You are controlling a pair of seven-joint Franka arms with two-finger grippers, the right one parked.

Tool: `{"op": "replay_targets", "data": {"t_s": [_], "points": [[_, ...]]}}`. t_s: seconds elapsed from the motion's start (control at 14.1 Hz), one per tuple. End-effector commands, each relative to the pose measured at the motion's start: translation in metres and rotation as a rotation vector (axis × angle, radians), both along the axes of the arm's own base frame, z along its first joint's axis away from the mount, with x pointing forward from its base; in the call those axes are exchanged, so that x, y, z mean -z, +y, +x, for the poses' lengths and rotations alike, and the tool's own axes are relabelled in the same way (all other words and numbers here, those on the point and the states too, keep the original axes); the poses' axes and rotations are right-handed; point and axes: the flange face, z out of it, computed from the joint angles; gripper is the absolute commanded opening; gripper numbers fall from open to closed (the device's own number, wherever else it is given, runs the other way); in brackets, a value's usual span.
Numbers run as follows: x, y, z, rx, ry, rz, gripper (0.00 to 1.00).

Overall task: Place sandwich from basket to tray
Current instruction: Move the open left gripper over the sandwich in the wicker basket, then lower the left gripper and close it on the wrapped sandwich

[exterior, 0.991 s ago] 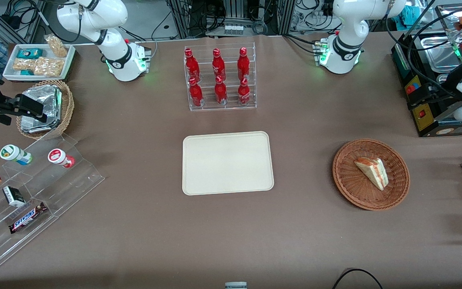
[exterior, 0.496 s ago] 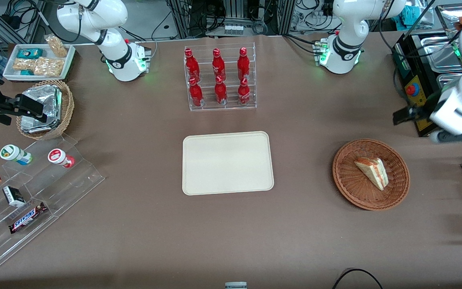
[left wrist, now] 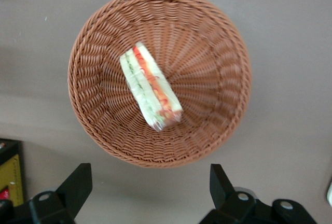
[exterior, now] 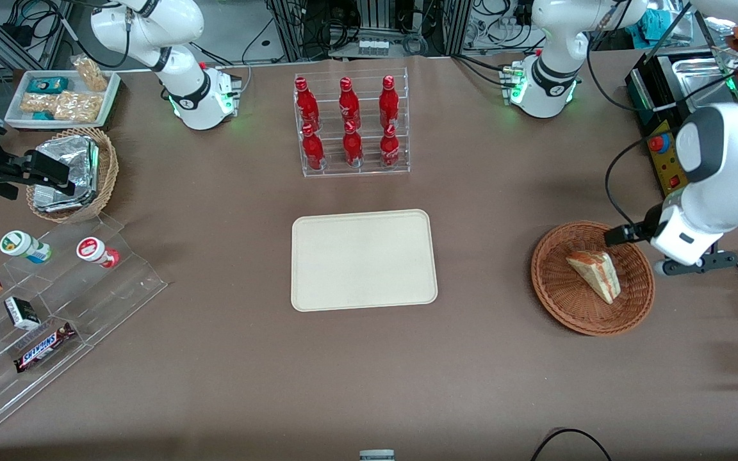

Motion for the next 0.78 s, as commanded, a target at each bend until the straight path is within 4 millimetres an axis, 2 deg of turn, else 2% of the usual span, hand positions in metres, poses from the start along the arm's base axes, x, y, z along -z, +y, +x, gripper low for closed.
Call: {"op": "replay_targets", "data": {"t_s": [0.0, 0.14, 0.42, 0.71], "points": [[0.018, 0.001, 0.015, -0.173, -0.042, 0.015, 1.0], [0.037, 0.002, 0.022, -0.315, -0.054, 0.028, 1.0], [0.067, 0.001, 0.024, -0.564, -0.037, 0.06, 1.0], [0.108, 0.001, 0.018, -0.594, -0.004, 0.071, 1.0]]}}
